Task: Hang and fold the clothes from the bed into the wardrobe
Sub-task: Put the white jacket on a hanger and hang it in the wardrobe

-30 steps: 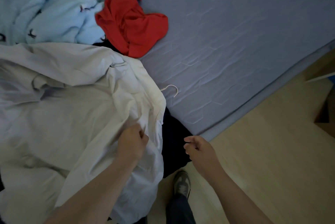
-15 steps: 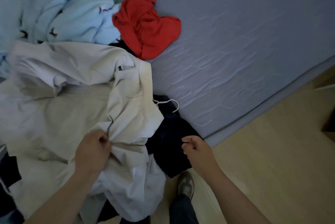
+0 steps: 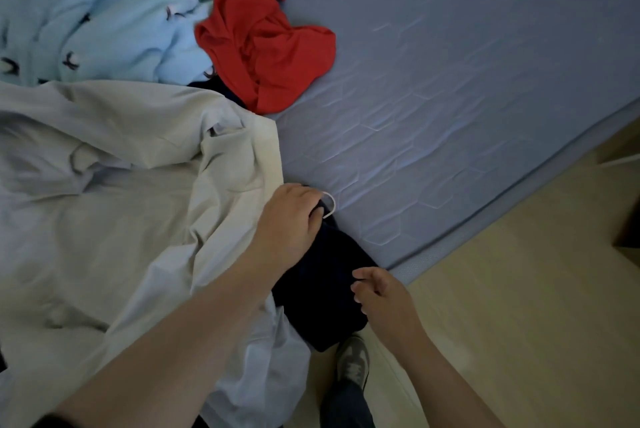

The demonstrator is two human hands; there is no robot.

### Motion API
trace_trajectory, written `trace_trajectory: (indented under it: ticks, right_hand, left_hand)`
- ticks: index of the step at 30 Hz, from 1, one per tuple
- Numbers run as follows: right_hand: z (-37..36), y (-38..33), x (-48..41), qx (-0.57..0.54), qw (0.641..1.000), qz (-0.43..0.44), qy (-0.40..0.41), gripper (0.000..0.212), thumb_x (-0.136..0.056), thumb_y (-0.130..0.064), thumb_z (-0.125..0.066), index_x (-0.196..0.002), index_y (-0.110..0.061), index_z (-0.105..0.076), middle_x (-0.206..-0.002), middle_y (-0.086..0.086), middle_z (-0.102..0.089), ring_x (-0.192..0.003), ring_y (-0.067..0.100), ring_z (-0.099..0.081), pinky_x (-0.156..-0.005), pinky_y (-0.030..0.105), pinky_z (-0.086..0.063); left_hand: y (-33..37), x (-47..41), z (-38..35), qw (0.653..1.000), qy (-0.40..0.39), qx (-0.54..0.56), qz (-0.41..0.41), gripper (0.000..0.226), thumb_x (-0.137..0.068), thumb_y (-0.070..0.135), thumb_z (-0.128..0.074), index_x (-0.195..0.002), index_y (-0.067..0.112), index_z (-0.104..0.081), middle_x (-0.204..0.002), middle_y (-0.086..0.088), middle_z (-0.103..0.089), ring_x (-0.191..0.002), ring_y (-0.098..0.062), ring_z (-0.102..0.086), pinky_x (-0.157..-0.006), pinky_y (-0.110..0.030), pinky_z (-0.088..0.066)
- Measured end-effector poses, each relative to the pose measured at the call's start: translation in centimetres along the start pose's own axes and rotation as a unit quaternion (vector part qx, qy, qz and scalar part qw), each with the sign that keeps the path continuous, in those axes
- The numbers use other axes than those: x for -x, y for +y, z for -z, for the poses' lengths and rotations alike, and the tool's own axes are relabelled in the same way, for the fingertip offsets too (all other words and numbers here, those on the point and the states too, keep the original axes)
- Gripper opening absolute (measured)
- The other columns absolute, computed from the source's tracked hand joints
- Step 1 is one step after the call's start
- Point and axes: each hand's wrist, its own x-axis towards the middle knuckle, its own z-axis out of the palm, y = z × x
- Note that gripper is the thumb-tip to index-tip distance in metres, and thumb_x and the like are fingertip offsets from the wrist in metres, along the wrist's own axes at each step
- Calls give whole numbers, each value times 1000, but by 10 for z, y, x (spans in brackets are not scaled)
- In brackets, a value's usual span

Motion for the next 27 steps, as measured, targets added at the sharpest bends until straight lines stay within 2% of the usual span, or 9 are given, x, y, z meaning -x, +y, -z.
trace_trajectory:
  ticks: [3, 5, 9, 12, 15, 20, 23, 25, 27]
  right_hand:
    - [7, 4, -6, -15, 1000, -8, 7, 15, -96, -12, -51, -98, -25, -60, -85, 4, -62, -69, 11, -55, -56, 12, -43]
    - [9, 7, -9, -21, 1000, -10, 8, 17, -96, -11, -51, -95, -26, -59, -86, 4, -63, -70, 10, -54, -56, 9, -43]
    - [8, 9, -13, -17, 1000, -15, 2, 19, -95, -11, -52, -92, -29, -58, -86, 4, -63, -71, 9, -55, -56, 6, -42]
    - [7, 8, -17, -8, 1000, -17, 0, 20, -96, -13, -51, -92, -31, -58, -88, 2, -64, -72, 9, -56, -58, 9, -41]
    - [8, 5, -17, -9, 1000, -17, 1, 19, -95, -13, -51, -93, -31, -57, -87, 1, -64, -71, 8, -55, -57, 10, -41]
    - [15, -7, -4, -5, 1000, -14, 10, 15, -96, -13, -51, -100, -24, -60, -89, 4, -64, -70, 9, -55, -55, 8, -41]
    - [20, -23, 12, -1, 1000, -10, 11, 15, -95, -13, -52, -104, -21, -61, -92, 3, -64, -75, 10, -57, -59, 11, -42]
    - [23, -36, 26, -1, 1000, 0, 7, 15, -95, -13, -52, -104, -20, -61, -92, 4, -63, -78, 11, -58, -64, 15, -43]
    - [25, -52, 40, 0, 1000, 9, 0, 14, -95, -12, -52, -104, -18, -60, -93, 7, -63, -79, 14, -57, -68, 20, -45]
  left_hand:
    - [-20, -11, -14, 979, -53, -183, 69, 18, -88, 31, -60, -86, 14, -65, -67, 0, -52, -80, -26, -63, -69, -31, -46]
    - [-30, -5, -25, 944, -141, -263, 141, 24, -92, 40, -48, -92, 20, -62, -82, 2, -61, -88, -22, -61, -75, -31, -40]
    - [-38, 2, -43, 930, -151, -276, 193, 33, -86, 51, -52, -72, 23, -43, -83, 3, -65, -89, -19, -58, -81, -31, -31]
    - [-37, -3, -49, 933, -152, -211, 250, 30, -85, 48, -55, -74, 22, -45, -89, 1, -66, -97, -21, -58, -89, -33, -30]
    - [-35, -4, -43, 947, -114, -129, 273, 19, -87, 41, -55, -82, 23, -56, -85, 1, -67, -93, -22, -60, -88, -34, -32]
    - [-23, 19, -9, 965, 12, -4, 261, 37, -95, 36, -48, -70, 10, -54, -66, -8, -62, -69, -29, -59, -69, -37, -43]
    - [-16, 35, 27, 955, 85, 81, 273, 41, -97, 30, -45, -59, 13, -43, -53, -2, -49, -53, -18, -47, -51, -24, -32]
    - [-9, 45, 55, 944, 126, 106, 286, 43, -97, 26, -44, -55, 20, -37, -50, 5, -42, -50, -8, -41, -47, -19, -26]
    - [-5, 55, 83, 936, 151, 116, 297, 46, -97, 21, -45, -54, 23, -32, -49, 6, -38, -49, -8, -38, -48, -17, -27]
